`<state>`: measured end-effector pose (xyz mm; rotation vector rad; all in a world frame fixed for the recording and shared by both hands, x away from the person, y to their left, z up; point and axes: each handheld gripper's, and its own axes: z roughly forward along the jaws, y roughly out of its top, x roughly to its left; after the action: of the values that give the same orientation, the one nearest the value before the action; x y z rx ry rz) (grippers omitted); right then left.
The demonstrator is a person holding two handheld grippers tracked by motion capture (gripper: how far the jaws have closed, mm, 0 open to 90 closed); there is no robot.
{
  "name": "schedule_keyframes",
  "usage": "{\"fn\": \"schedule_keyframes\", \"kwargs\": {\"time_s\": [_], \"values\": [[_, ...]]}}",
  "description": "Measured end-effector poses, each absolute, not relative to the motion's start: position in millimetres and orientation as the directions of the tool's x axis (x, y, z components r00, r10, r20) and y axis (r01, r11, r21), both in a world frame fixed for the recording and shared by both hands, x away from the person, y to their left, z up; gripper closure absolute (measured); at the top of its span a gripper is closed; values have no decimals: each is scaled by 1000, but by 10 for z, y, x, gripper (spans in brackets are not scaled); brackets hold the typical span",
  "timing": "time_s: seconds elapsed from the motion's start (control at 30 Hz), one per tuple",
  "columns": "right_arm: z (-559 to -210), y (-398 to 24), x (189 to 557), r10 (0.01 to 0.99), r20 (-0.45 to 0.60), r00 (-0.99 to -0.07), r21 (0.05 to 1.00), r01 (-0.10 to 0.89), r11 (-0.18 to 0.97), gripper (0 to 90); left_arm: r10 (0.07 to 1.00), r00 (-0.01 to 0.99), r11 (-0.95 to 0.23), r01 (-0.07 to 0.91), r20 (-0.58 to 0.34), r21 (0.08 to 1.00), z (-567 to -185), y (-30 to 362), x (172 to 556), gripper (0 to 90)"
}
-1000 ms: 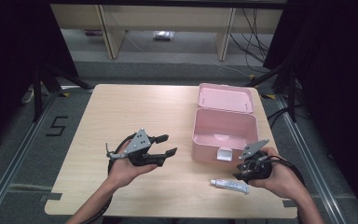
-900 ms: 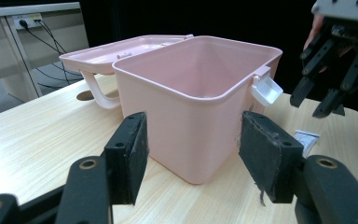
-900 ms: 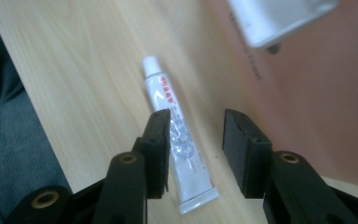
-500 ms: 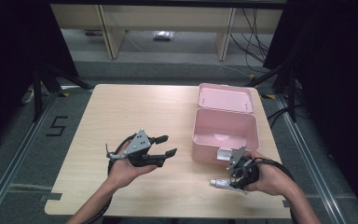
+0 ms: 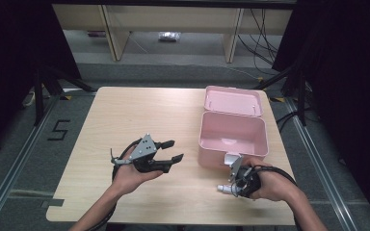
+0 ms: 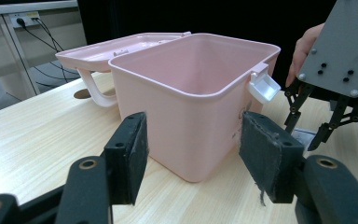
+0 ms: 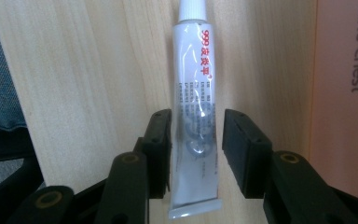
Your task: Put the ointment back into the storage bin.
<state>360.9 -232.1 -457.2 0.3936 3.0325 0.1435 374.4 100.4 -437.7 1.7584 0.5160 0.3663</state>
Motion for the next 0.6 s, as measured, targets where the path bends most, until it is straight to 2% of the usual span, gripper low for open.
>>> {"fn": "schedule_keyframes", "kwargs": {"time_s": [0.03,0.13,0.17,0.27,0.37,0.4,0.6], "values": [[-4580,-2315,3625,234,-72,-970,101,226,969,634,523,852,-195,149,-26,969,-4378,1006,3744,415],[-4602,-2299,3626,255,-71,-964,86,248,965,636,525,850,-194,151,-27,969,-4379,1015,3747,415],[-4612,-2293,3646,220,-77,-972,86,214,973,636,527,849,-194,153,-29,969,-4380,1017,3747,415],[-4630,-2277,3627,249,-71,-966,69,245,967,639,527,850,-194,153,-28,969,-4381,1019,3746,415],[-4658,-2266,3660,193,-70,-979,73,188,979,641,528,849,-191,155,-32,969,-4383,1019,3744,415],[-4654,-2255,3621,249,-67,-966,55,246,968,642,527,849,-191,155,-32,969,-4385,1018,3743,415],[-4690,-2249,3655,212,-48,-976,43,211,977,652,525,851,-193,151,-28,969,-4384,1020,3741,415]]}}
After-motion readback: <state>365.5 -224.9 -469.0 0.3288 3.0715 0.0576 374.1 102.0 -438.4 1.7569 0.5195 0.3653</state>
